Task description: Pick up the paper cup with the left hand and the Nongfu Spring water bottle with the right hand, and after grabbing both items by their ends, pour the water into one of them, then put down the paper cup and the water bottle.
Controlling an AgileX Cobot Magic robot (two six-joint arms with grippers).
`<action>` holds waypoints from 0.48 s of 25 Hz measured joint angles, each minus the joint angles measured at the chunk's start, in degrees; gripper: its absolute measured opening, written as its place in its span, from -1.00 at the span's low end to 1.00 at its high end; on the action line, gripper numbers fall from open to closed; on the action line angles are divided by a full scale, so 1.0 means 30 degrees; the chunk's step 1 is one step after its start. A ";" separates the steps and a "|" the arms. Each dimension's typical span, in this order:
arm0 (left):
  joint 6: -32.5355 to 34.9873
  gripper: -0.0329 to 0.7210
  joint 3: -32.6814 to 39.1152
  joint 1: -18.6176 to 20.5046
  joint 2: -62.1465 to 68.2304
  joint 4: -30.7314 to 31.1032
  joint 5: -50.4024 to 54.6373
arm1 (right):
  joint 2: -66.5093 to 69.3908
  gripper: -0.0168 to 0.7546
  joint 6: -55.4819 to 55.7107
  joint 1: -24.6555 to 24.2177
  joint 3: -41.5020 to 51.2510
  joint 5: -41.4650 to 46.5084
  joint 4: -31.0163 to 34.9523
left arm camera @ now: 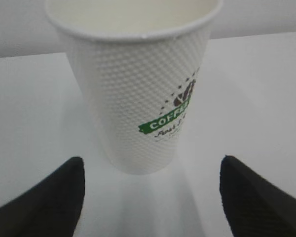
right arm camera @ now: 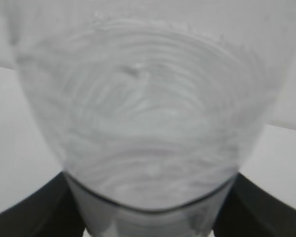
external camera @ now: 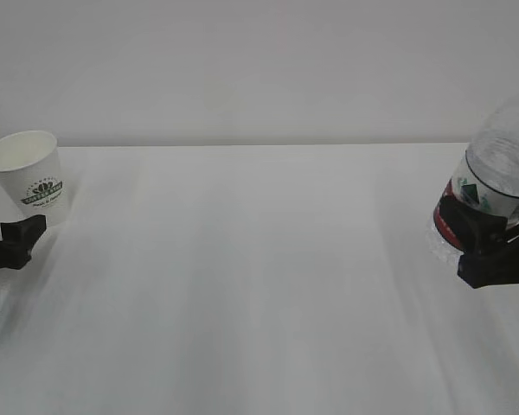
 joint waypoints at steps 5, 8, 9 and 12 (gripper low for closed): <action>0.0041 0.78 -0.0345 0.0000 0.0252 0.0000 0.0000 | 0.0000 0.33 0.0000 0.0000 0.0000 0.0000 -0.0089; 0.0041 0.79 -0.0983 0.0000 0.0252 -0.0016 0.0000 | 0.0000 0.33 0.0000 0.0000 0.0000 0.0000 -0.0116; 0.0041 0.79 -0.1195 0.0000 0.0252 -0.0046 0.0000 | 0.0000 0.33 0.0000 0.0000 0.0000 0.0030 -0.0116; 0.0041 0.79 -0.1745 0.0000 0.0252 -0.0046 0.0000 | 0.0000 0.33 0.0000 0.0000 0.0000 0.0030 -0.0116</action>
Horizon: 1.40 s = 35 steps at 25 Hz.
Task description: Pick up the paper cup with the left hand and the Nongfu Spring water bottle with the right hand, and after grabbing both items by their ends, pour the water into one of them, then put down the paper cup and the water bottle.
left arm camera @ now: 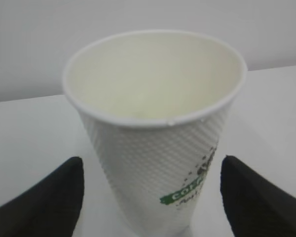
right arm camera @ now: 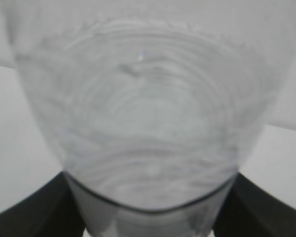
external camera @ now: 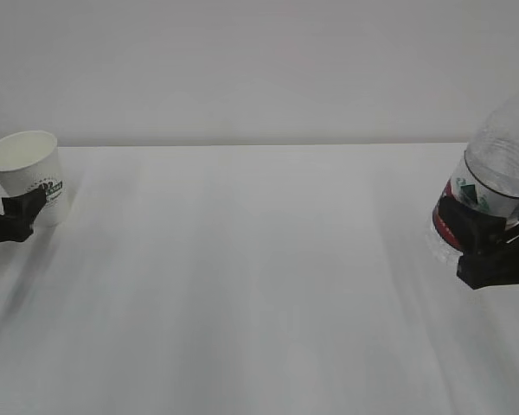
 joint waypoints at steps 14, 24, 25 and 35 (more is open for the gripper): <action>-0.1645 0.79 -0.0853 0.0000 0.1393 0.0188 0.0220 | 0.0000 0.33 0.0000 0.0000 0.0000 0.0000 0.0000; -0.1685 0.80 -0.2283 0.0000 0.2572 0.0403 0.0185 | 0.0000 0.33 0.0000 0.0000 0.0000 0.0000 -0.0017; -0.1685 0.80 -0.2418 0.0000 0.2752 0.0434 0.0185 | 0.0000 0.33 0.0000 0.0000 0.0000 0.0000 -0.0017; -0.2514 0.80 -0.3905 0.0000 0.3484 0.0859 0.0304 | -0.0018 0.33 0.0000 0.0000 0.0000 0.0000 -0.0017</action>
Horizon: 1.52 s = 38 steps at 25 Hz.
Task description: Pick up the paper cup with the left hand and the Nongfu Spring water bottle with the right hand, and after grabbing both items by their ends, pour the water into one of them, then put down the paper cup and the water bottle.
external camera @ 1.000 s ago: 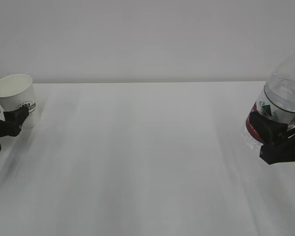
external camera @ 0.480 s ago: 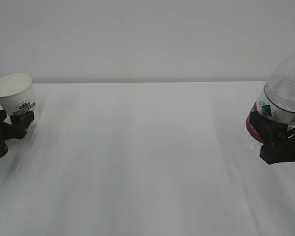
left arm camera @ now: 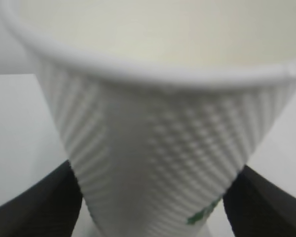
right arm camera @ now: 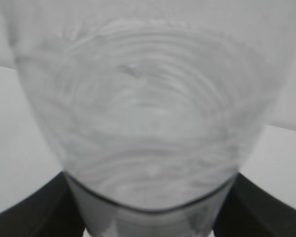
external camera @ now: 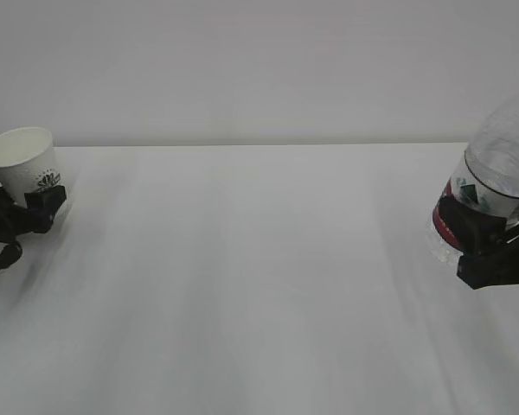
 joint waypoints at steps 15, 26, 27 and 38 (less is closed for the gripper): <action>-0.0080 0.60 -0.0744 0.0000 0.0216 0.0590 0.0497 | 0.0000 0.33 0.0000 0.0000 0.0000 0.0000 0.0000; -0.1425 0.53 -0.0758 0.0000 0.0216 0.3475 0.0315 | 0.0000 0.33 0.0000 0.0000 0.0000 0.0000 0.0000; -0.1509 0.53 -0.0758 0.0000 0.0175 0.3813 0.0315 | 0.0000 0.33 0.0000 0.0000 0.0000 0.0000 0.0000; -0.1840 0.53 0.0784 0.0000 -0.2311 0.6685 0.0533 | 0.0000 0.33 0.0000 0.0000 0.0000 0.0000 0.0000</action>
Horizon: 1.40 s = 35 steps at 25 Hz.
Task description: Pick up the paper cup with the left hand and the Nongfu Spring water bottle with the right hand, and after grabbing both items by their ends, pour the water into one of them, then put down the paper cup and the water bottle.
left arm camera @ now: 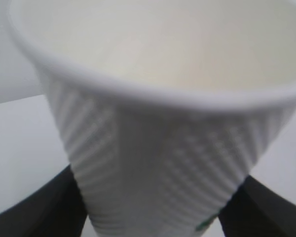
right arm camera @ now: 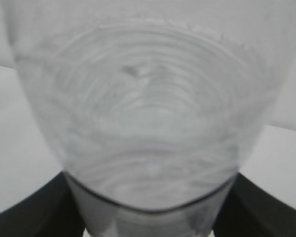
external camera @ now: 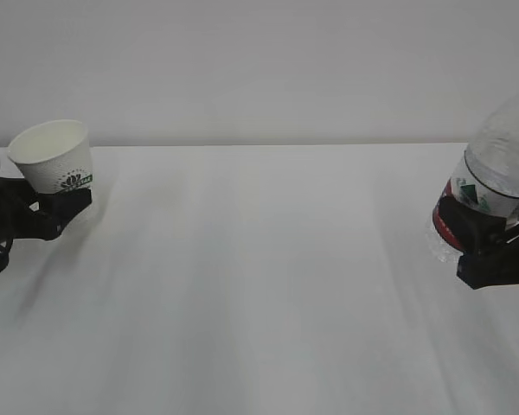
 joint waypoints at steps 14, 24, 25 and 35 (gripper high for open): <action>-0.0164 0.53 0.4117 0.0000 -0.4054 0.0680 -0.0606 | 0.0000 0.33 0.0000 0.0000 0.0000 0.0000 -0.0029; -0.0164 0.53 0.6641 0.0000 -0.5983 0.0654 -0.0619 | 0.0000 0.33 0.0000 0.0000 0.0000 0.0109 -0.0648; -0.0164 0.53 0.6866 0.0000 -0.6075 0.0654 -0.0619 | 0.0000 0.33 0.0000 0.0000 0.0000 0.0109 -0.0648; -0.0164 0.53 0.8641 0.0000 -0.6280 0.1082 -0.0619 | 0.0000 0.33 0.0014 0.0000 0.0000 0.0130 -0.1294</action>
